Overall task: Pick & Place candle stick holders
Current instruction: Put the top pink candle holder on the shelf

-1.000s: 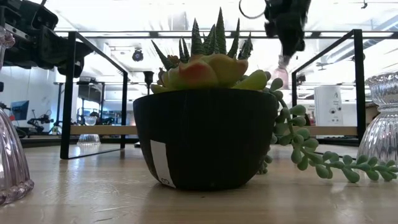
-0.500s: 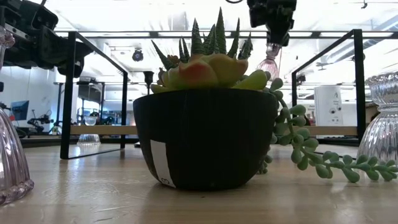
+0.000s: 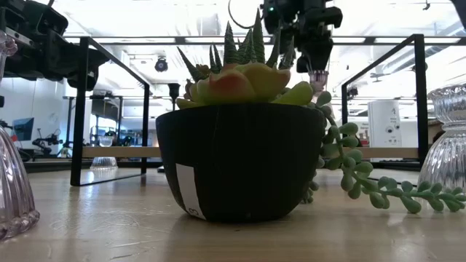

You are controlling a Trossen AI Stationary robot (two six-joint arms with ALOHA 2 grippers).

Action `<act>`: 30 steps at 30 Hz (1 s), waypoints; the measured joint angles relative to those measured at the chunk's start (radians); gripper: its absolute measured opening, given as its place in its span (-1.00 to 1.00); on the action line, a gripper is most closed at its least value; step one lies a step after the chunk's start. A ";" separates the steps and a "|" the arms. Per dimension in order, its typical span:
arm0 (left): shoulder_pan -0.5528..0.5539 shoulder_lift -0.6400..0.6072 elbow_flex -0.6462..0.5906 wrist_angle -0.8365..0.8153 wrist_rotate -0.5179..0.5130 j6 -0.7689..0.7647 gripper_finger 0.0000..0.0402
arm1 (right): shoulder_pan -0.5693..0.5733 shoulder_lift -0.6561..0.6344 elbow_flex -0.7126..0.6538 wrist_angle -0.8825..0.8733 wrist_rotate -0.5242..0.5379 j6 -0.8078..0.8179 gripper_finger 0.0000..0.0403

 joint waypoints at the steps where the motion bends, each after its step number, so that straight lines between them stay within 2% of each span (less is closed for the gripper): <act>1: 0.000 0.000 0.000 0.000 0.000 0.000 -0.93 | 0.004 0.005 -0.005 0.002 0.000 -0.008 -0.88; 18: 0.000 0.000 0.000 0.000 0.000 0.000 -0.93 | 0.026 -0.001 -0.208 0.153 -0.045 -0.065 -0.88; 30: 0.000 0.000 0.000 0.001 0.000 0.000 -0.93 | 0.025 -0.007 -0.275 0.230 -0.055 -0.102 -0.88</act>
